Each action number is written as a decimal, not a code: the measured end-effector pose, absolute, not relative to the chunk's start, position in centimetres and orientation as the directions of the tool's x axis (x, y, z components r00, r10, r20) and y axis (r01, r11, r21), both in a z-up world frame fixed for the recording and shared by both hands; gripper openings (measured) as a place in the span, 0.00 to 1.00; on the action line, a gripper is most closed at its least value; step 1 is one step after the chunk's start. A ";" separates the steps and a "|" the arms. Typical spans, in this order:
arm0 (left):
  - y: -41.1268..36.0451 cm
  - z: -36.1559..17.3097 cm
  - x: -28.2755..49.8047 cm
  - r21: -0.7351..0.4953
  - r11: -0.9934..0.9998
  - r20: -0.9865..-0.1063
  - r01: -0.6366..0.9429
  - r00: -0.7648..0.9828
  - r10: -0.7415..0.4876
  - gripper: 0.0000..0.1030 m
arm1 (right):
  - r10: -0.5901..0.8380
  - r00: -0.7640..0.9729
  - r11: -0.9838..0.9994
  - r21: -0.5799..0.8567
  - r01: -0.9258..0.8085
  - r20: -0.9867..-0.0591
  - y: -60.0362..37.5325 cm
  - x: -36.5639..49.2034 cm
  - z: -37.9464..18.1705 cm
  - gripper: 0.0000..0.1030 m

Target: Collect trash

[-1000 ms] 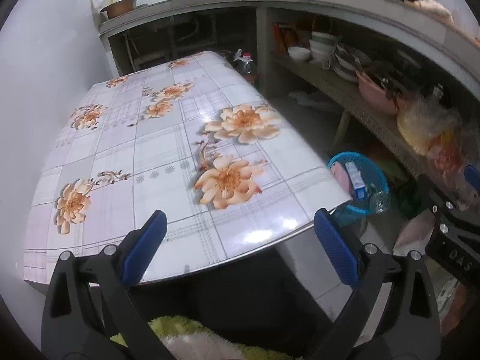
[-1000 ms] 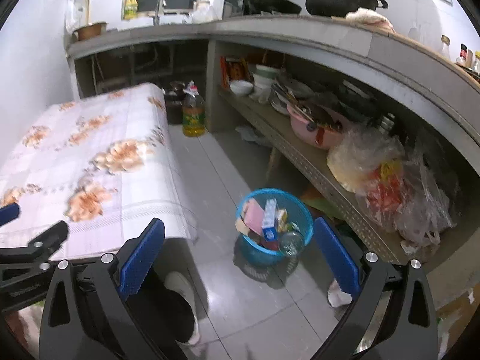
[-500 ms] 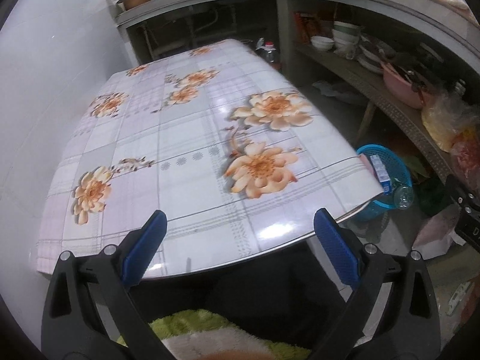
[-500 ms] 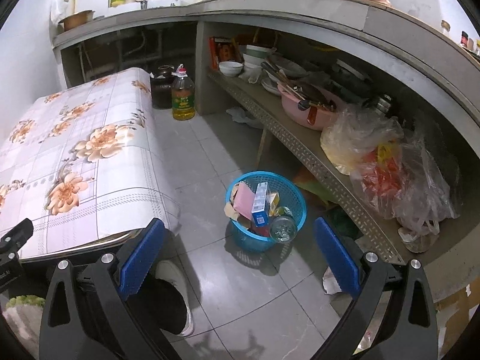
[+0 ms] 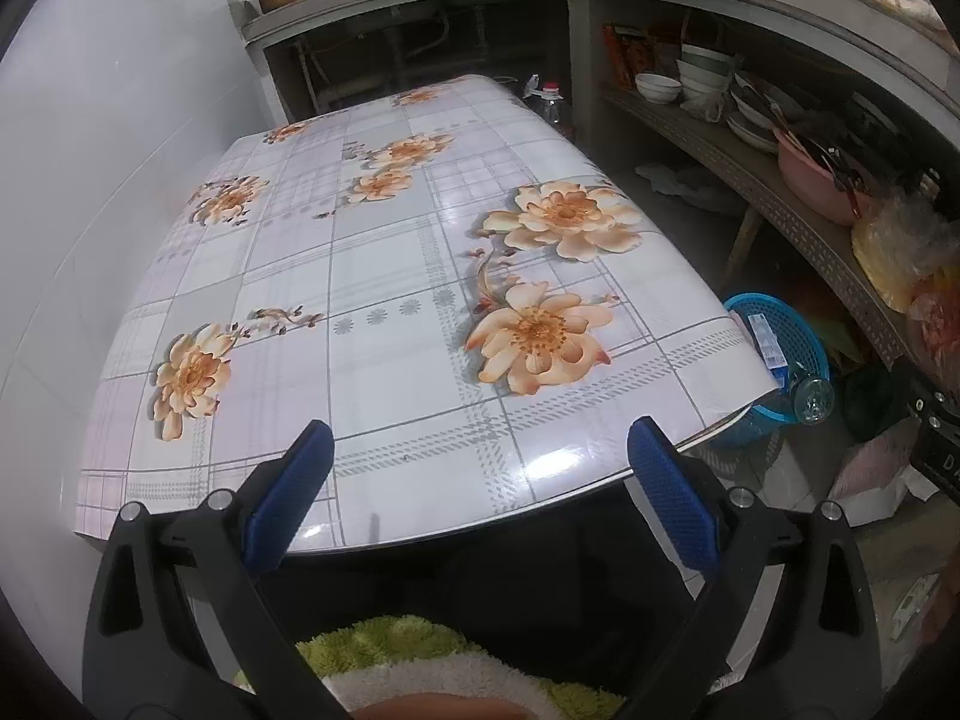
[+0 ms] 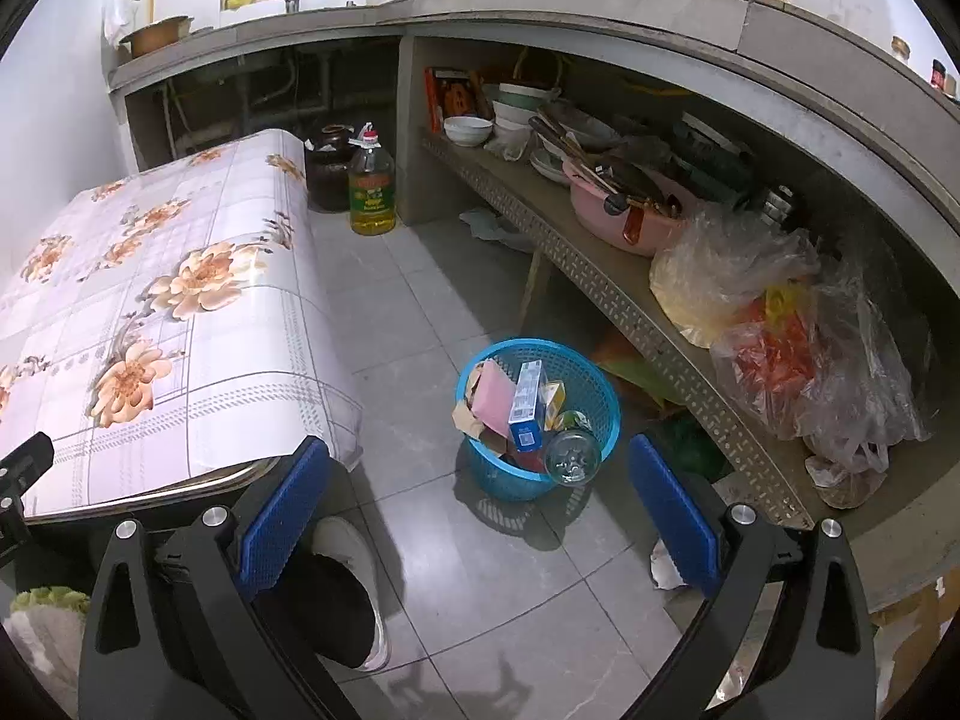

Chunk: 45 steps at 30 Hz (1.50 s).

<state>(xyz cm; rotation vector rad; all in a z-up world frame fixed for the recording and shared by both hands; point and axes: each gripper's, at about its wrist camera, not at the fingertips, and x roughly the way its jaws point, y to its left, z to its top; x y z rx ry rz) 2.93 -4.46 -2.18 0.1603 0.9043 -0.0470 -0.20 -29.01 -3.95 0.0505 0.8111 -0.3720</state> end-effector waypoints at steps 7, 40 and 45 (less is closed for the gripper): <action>-5.0 -2.2 2.7 0.119 0.986 -0.785 0.119 0.619 0.020 0.92 | -0.306 0.632 0.933 -0.093 0.347 -0.712 -29.2 -0.3 -3.9 0.94; -5.0 -2.3 2.7 0.110 0.985 -0.793 0.135 0.610 0.005 0.92 | -0.309 0.635 0.933 -0.095 0.348 -0.708 -29.1 -0.4 -3.6 0.94; -4.7 -2.2 2.8 0.106 0.986 -0.791 0.130 0.612 0.005 0.92 | -0.310 0.638 0.933 -0.096 0.348 -0.705 -29.1 -0.3 -3.2 0.94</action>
